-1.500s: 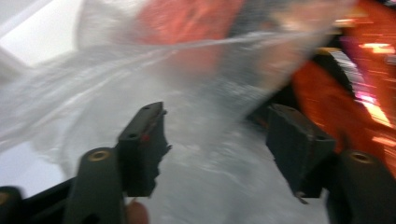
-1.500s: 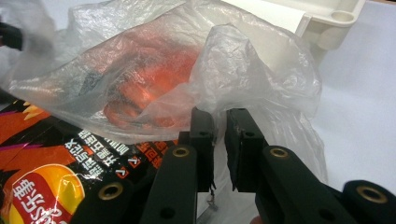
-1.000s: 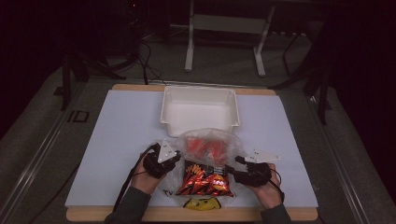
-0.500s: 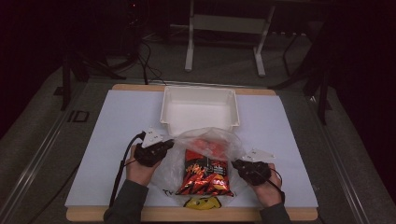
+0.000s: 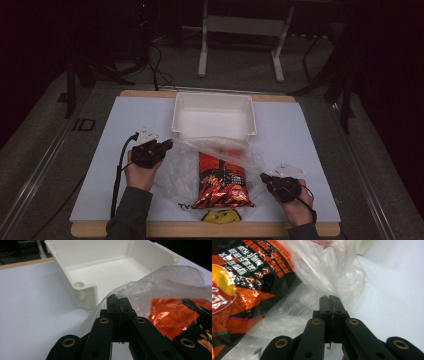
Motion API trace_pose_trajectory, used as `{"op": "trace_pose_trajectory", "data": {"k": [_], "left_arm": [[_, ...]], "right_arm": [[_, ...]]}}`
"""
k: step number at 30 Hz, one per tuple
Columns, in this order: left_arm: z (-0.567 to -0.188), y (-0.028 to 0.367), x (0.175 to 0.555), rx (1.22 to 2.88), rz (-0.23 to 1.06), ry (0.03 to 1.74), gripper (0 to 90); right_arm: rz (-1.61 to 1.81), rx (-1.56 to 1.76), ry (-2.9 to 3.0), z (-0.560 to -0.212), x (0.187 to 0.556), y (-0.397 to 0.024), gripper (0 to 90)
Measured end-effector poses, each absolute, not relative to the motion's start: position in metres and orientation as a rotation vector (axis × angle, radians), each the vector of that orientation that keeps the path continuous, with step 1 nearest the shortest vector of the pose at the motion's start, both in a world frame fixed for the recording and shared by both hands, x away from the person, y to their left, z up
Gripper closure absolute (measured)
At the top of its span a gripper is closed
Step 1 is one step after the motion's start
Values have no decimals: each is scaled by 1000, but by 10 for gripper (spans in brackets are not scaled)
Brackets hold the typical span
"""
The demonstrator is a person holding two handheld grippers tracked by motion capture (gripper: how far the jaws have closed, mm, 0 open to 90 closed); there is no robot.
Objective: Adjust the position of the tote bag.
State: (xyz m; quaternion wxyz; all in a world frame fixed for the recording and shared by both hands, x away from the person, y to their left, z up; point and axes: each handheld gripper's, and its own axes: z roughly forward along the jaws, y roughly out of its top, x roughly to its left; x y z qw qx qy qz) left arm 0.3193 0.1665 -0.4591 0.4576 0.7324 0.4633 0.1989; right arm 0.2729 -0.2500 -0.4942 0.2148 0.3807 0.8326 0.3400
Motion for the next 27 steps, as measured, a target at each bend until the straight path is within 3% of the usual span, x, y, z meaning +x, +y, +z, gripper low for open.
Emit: {"op": "trace_pose_trajectory", "data": {"k": [7,12,16,21,24,25,27], "left_arm": [[-461,162,321,1803,479,1147,900],[-462,157,320,1825,478,1113,897],[-462,156,319,1833,480,1094,880],[-461,153,317,1848,496,1067,803],[-459,151,314,1864,495,1039,699],[-459,150,312,1868,499,1027,664],[-457,149,308,1879,506,1005,609]], "right_arm": [[976,1055,2303,-491,270,-256,885],[1076,953,2307,-483,264,-249,657],[1131,880,2289,-478,261,-241,591],[1122,802,2324,-478,265,-226,583],[1033,794,2332,-483,272,-218,562],[1003,791,2331,-484,274,-216,580],[943,787,2336,-487,278,-212,751]]}}
